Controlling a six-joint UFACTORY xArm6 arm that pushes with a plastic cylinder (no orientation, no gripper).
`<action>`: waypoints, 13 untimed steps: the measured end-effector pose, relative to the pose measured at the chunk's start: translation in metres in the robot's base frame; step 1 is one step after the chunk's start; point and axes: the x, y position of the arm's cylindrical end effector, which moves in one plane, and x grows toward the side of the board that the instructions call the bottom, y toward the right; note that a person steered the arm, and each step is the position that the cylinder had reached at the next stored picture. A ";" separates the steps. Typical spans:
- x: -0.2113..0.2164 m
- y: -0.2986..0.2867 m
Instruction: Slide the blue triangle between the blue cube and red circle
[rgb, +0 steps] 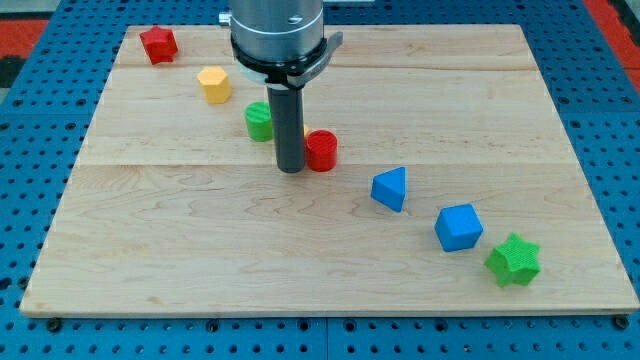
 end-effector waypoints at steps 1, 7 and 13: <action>0.004 0.019; -0.032 0.150; -0.011 0.264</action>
